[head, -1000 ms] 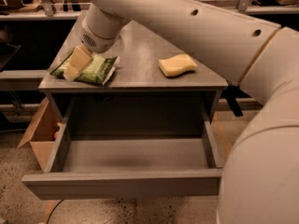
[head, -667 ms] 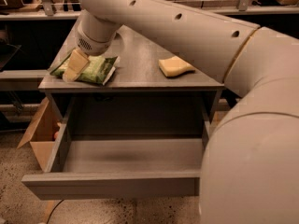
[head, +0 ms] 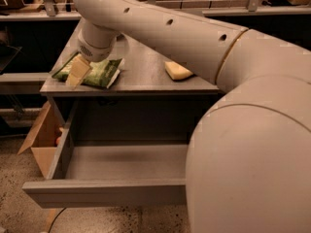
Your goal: Place green jalapeno chip bag into top drawer
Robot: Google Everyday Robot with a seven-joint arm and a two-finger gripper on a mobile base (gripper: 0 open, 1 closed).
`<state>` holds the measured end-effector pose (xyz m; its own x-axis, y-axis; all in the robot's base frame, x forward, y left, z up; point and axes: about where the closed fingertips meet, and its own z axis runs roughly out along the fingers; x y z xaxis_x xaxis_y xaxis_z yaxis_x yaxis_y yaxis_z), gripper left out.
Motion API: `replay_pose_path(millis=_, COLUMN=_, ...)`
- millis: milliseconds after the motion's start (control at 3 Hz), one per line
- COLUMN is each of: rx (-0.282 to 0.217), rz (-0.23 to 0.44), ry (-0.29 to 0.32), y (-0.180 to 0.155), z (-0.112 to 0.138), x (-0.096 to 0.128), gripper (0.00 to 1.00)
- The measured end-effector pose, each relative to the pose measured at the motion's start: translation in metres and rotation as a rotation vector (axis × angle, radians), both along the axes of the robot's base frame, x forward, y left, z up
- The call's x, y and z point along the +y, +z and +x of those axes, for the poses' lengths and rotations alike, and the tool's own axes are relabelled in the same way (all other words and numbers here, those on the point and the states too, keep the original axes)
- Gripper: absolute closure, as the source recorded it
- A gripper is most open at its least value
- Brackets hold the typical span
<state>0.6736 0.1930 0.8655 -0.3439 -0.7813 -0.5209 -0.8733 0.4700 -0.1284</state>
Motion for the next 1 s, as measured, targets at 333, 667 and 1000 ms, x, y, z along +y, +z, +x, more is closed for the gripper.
replay_pose_path(millis=333, rx=0.014, rz=-0.008, ry=-0.008, y=-0.0091, z=0.0034, x=-0.001, gripper=0.16)
replay_pose_path(millis=667, rx=0.024, rz=-0.014, ry=-0.01, y=-0.0133, z=0.0048, x=-0.0032, gripper=0.39)
replay_pose_path(millis=1000, rx=0.032, rz=-0.012, ry=-0.013, y=-0.0154, z=0.0048, x=-0.0075, gripper=0.63)
